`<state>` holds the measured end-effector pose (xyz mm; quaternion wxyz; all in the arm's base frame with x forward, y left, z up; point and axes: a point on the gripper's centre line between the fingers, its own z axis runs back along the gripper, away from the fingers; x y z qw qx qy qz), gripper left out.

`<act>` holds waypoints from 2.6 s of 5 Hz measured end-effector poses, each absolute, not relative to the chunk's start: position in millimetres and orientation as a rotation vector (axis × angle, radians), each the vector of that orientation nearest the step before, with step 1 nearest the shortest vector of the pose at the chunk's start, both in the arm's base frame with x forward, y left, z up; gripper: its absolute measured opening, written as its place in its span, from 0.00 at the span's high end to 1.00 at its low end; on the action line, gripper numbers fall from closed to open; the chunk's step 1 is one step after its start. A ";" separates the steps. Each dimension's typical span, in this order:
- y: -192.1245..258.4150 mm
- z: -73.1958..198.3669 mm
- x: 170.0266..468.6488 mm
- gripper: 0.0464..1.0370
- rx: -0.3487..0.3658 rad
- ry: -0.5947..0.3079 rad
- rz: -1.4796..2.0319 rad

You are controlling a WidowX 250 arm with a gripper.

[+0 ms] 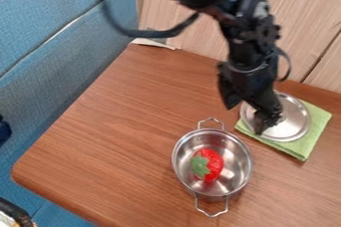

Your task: Move the silver lid to the lower left part

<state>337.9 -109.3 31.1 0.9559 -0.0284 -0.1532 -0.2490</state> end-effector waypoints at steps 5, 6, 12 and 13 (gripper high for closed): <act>-136.0 -10.0 384.0 0.07 -0.050 -0.235 -0.570; -134.3 -10.5 384.7 0.32 -0.034 -0.240 -0.571; -134.6 30.5 363.7 0.76 -0.010 -0.336 -0.567; -114.1 58.0 358.5 0.76 0.003 -0.384 -0.508</act>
